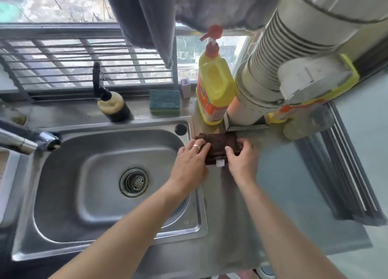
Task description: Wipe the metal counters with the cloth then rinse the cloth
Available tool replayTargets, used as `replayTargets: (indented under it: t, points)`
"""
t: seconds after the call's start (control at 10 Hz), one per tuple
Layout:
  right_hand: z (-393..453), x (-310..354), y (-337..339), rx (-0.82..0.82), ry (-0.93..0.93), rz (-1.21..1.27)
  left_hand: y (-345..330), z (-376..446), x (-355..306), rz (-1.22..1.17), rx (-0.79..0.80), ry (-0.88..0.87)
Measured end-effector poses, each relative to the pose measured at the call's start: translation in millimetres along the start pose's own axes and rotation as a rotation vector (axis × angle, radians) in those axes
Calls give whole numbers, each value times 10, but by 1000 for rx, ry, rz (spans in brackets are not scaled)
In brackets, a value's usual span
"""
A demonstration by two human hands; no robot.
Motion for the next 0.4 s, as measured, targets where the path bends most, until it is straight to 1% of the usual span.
replayTargets:
  t: [0.1, 0.2, 0.3, 0.4]
  points:
    - [20, 9, -10, 4, -21, -17, -100, -12, -14, 146, 54, 35]
    - [61, -22, -43, 19, -50, -47, -175, -28, -25, 193, 134, 61]
    - [-43, 128, 149, -26, -88, 44, 222, -93, -128, 130, 34, 50]
    - [-268, 551, 625, -182, 60, 394, 1290, -381, -64, -86, -409, 100]
Point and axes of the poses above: each hand's wrist, its own z-axis towards the middle knuckle, its own y-axis out of the back of the hand, x = y × z, the point moved 10 cm from there along z, towards the middle knuckle, and after that the axes turned 5 degrees about y, right-handed, at the moved point
